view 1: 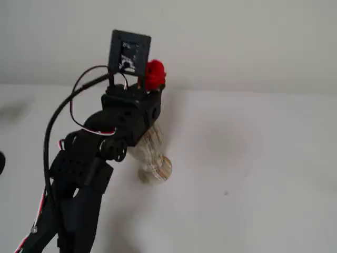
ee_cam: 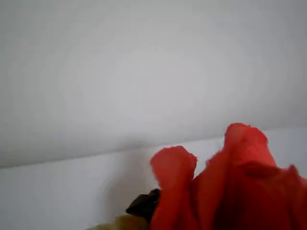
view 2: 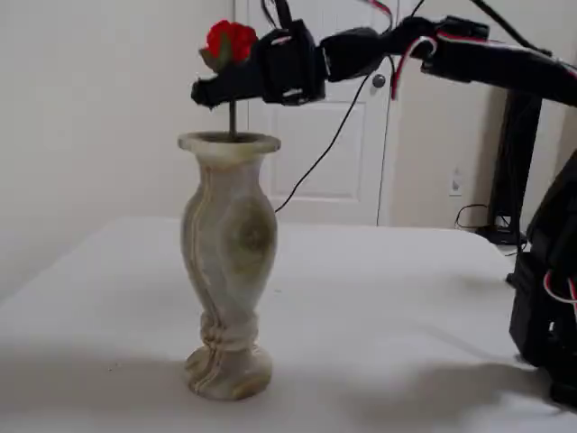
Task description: Pick up rose from vase and place it onto the table
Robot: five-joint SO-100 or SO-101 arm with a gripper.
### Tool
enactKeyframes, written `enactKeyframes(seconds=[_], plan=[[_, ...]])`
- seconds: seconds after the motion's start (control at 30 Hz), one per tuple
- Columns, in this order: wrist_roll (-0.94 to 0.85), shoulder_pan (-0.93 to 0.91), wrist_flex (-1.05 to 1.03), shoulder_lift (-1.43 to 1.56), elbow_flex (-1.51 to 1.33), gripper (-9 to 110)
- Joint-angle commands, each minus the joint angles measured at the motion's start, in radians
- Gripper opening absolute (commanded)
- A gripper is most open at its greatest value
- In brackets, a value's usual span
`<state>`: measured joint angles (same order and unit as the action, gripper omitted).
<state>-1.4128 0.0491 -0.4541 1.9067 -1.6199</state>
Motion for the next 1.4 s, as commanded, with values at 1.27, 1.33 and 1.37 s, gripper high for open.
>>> enactKeyframes(seconds=[1.27, 1.33, 1.37], plan=[[-0.497, -0.716, -0.362, 0.545, -0.227, 0], [-0.445, -0.718, -0.268, 0.601, -0.371, 0], [-0.411, -0.719, -0.279, 0.611, -0.397, 0]])
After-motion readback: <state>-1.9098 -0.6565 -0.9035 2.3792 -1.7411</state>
